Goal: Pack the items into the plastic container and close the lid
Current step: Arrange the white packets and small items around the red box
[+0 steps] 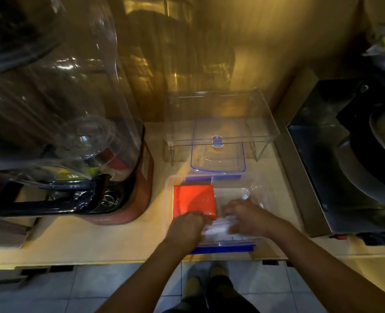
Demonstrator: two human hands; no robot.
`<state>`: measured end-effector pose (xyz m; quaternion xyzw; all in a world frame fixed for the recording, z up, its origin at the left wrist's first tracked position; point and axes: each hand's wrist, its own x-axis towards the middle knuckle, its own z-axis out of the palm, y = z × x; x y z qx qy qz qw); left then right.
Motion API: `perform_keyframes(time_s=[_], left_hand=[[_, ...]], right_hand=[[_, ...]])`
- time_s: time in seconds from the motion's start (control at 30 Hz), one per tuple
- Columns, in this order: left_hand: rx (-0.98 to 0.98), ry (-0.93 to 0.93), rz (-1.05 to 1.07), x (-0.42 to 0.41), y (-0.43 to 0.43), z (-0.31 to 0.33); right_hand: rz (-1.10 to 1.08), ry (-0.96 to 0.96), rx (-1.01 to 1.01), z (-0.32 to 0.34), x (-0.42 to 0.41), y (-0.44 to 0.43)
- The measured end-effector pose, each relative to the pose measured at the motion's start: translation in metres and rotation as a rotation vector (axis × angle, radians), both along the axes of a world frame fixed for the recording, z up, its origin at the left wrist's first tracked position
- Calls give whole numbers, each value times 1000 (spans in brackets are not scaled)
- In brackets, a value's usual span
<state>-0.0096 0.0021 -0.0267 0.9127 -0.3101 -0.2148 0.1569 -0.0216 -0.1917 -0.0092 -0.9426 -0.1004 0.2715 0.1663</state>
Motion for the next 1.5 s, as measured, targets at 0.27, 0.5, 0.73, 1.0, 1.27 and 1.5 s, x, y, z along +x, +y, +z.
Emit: perform_keyframes(time_s=[0.27,0.5,0.73,1.0,1.27,1.5], left_hand=[[-154,132,89,-9,-7,10],[-179,297,120,-16,-32,13],[-113,205,165,-18,-40,12],[-157,196,285,-21,-43,8],[-154,150,207,-28,-40,11],[-145,262,184,-25,-47,9]], right_hand=[[100,-18,-211,-1,-1,-24],[153,51,-30,3,2,-35],[-120,11,250,30,41,-53],[239,-102,-125,6,26,-42],[402,-84,-173,-3,21,-41],[364,48,-63,17,40,-55]])
